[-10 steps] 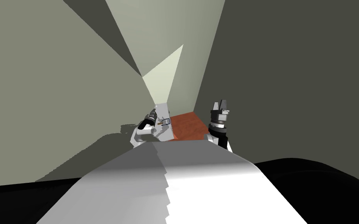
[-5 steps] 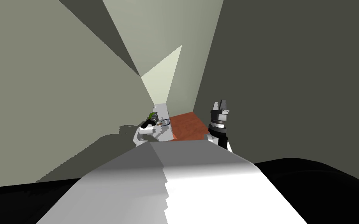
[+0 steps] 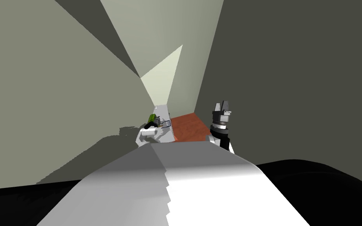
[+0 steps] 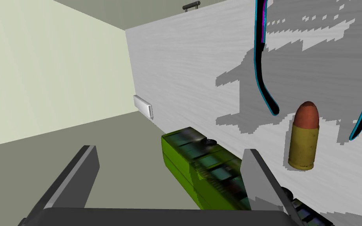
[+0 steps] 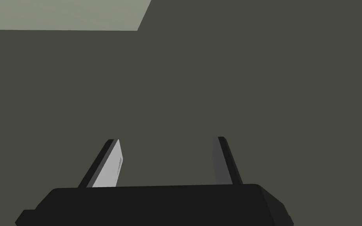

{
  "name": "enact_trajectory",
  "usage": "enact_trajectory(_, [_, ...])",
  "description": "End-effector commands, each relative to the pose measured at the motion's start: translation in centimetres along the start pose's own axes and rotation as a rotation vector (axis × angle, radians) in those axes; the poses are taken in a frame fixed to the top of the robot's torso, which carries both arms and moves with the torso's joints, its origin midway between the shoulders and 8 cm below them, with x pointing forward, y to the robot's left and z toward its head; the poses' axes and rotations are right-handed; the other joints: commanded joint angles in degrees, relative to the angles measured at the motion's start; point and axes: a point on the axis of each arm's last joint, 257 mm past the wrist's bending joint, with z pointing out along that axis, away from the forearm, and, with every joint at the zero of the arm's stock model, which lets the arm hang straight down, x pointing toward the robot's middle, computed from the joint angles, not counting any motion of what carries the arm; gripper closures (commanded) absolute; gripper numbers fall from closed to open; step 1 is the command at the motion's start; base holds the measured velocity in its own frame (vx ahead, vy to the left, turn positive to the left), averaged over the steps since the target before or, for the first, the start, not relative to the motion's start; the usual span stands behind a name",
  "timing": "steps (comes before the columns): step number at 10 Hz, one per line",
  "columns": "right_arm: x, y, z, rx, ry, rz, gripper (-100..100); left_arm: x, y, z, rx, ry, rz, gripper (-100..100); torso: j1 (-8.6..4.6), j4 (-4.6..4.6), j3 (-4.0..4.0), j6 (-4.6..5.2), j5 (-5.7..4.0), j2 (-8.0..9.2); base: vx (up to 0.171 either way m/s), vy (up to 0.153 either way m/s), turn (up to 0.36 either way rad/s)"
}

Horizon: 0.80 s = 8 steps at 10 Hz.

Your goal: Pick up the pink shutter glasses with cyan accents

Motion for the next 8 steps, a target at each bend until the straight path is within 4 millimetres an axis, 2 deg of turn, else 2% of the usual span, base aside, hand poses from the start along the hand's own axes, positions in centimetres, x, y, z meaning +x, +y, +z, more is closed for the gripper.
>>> enact_trajectory(1, [0.0, 0.0, 0.0, 0.000, 0.000, 0.000, 0, 0.1, 1.2, 0.1, -0.038, -0.001, -0.007, -100, 0.00, 0.00, 0.00, 0.00, 0.00, 0.00, 0.023, -0.005, -0.017])
enact_trajectory(3, [0.0, 0.0, 0.0, 0.000, 0.000, 0.000, 0, 0.3, 4.8, 0.5, -0.144, -0.001, -0.031, -100, -0.02, -0.01, -0.01, 0.00, 0.00, -0.02, 0.037, -0.007, -0.044])
enact_trajectory(4, [0.0, 0.0, 0.0, 0.000, 0.000, 0.000, 0, 0.3, 5.2, 0.5, -0.158, -0.002, -0.031, -100, 0.00, -0.01, -0.04, 0.01, 0.00, -0.07, 0.033, -0.005, -0.018])
enact_trajectory(7, [0.0, 0.0, 0.0, 0.000, 0.000, 0.000, 0, 0.5, 10.4, 0.3, -0.314, -0.007, -0.060, -100, -0.03, -0.01, -0.02, -0.01, -0.01, -0.04, 0.039, -0.013, -0.036])
enact_trajectory(8, [0.0, 0.0, 0.0, 0.000, 0.000, 0.000, 0, 0.5, 10.6, 0.3, -0.322, -0.008, -0.060, -100, -0.03, -0.02, -0.05, 0.00, -0.01, -0.08, 0.041, -0.006, -0.014])
